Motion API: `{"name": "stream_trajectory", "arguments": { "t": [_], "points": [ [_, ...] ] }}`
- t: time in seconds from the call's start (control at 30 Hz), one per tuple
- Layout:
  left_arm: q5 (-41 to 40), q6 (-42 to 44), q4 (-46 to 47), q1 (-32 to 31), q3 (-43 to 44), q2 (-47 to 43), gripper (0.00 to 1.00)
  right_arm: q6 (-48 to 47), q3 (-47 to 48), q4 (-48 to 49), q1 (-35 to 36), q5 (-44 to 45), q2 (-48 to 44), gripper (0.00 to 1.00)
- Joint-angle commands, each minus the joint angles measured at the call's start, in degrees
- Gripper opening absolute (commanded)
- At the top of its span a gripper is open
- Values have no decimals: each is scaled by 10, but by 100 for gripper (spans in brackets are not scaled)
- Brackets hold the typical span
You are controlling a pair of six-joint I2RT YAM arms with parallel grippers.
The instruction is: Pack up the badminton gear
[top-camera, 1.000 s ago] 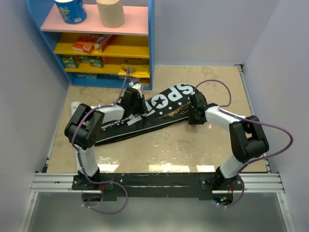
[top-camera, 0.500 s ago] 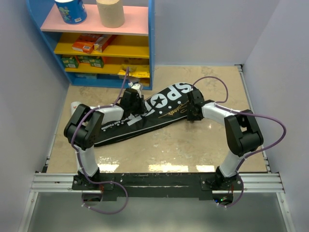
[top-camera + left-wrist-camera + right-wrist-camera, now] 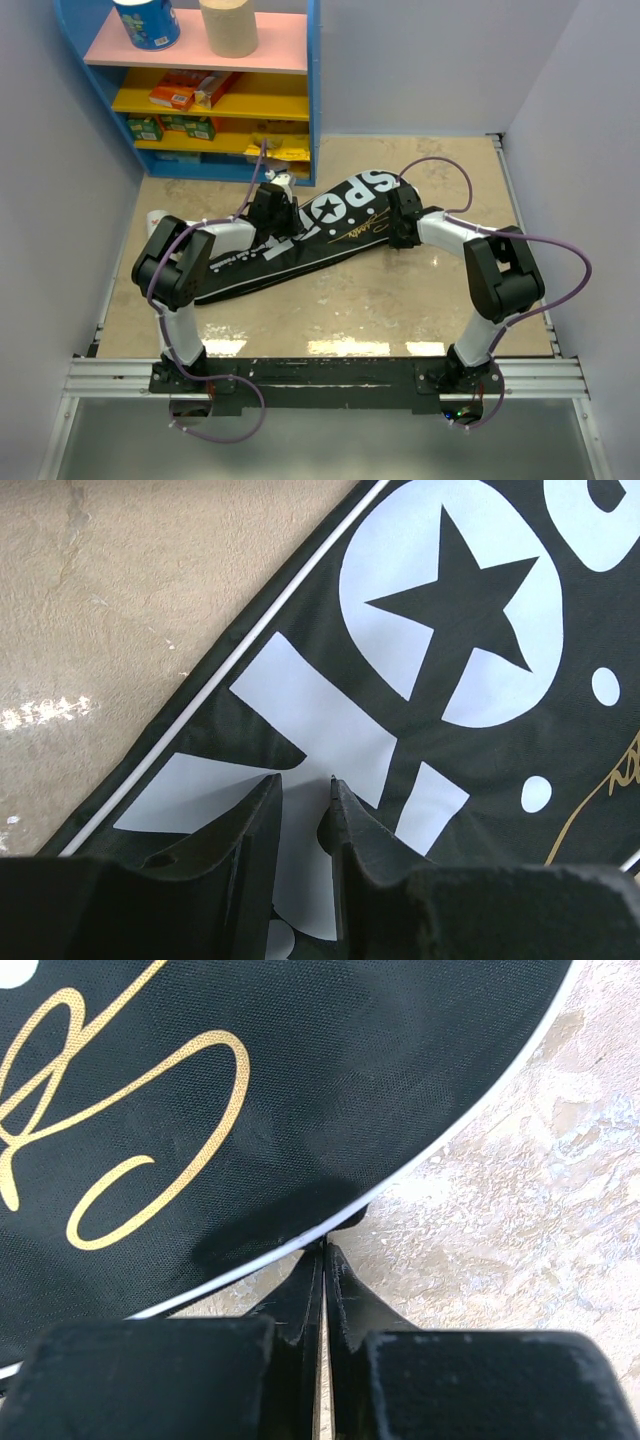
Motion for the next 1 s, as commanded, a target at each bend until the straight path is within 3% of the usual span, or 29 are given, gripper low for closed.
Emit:
{"name": "stream_trajectory", "arguments": {
  "t": [0.0, 0.33, 0.7, 0.97],
  "points": [
    [-5, 15, -32, 3, -18, -8, 31, -6, -1, -10, -3, 20, 19, 0],
    [3, 15, -22, 2, -25, 0, 31, 6, -22, 2, 17, -28, -11, 0],
    [15, 13, 0, -2, -40, 8, 30, 55, 15, -31, 153, -45, -31, 0],
    [17, 9, 7, -12, -45, 6, 30, 108, 76, -9, 283, -102, 19, 0]
  ]
}}
